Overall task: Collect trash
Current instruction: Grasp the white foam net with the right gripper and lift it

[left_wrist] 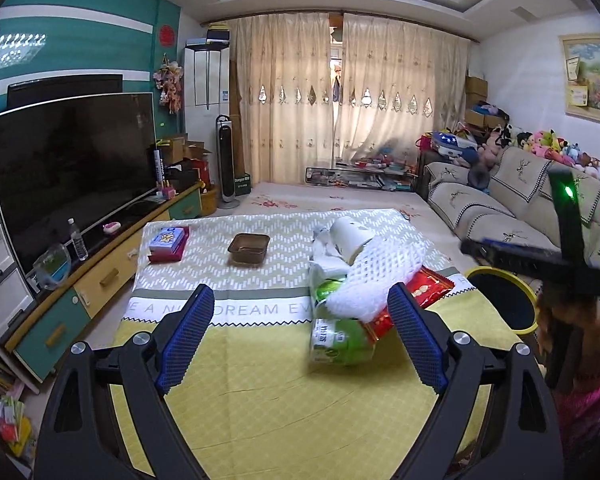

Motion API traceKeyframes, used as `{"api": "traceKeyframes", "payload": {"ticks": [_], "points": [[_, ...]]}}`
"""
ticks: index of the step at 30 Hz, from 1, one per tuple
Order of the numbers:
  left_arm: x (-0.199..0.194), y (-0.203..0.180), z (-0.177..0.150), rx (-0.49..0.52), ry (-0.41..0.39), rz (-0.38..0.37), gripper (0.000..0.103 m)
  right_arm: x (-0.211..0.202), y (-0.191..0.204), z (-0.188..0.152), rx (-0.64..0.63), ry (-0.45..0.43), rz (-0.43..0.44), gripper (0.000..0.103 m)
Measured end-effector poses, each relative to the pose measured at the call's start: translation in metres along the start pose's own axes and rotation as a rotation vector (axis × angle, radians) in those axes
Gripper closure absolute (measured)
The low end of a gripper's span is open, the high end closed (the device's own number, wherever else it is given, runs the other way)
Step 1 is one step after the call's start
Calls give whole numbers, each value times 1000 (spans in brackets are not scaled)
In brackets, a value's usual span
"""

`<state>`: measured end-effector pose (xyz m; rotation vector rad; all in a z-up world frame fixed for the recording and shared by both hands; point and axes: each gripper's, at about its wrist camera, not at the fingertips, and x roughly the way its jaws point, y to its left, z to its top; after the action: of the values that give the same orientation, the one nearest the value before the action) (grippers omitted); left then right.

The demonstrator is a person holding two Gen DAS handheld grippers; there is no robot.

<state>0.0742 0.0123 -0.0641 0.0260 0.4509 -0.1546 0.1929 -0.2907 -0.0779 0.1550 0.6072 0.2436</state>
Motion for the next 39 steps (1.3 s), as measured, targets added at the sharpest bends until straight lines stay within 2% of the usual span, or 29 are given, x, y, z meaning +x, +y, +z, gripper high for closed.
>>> {"api": "traceKeyframes", "payload": {"ticks": [7, 12, 15, 16, 17, 18, 24, 31, 39], "points": [[8, -3, 4, 0, 13, 9, 16, 43, 21, 18, -2, 79, 18, 54], [11, 1, 3, -11, 21, 10, 16, 60, 32, 15, -20, 116, 19, 57], [12, 2, 2, -19, 25, 9, 16, 66, 37, 13, -32, 135, 20, 66], [13, 3, 1, -20, 27, 8, 15, 68, 39, 13, -36, 143, 24, 73], [13, 4, 0, -20, 28, 8, 16, 69, 40, 13, -38, 147, 27, 88], [14, 4, 0, -20, 29, 9, 16, 69, 41, 12, -41, 148, 32, 93], [15, 5, -1, -26, 35, 10, 15, 51, 51, 18, -36, 89, 105, 95], [14, 3, -2, -22, 31, 8, 15, 7, 69, 34, -58, -20, 191, 96], [11, -1, -1, -14, 26, -4, 15, -45, 71, 46, -83, -141, 197, 96]]}}
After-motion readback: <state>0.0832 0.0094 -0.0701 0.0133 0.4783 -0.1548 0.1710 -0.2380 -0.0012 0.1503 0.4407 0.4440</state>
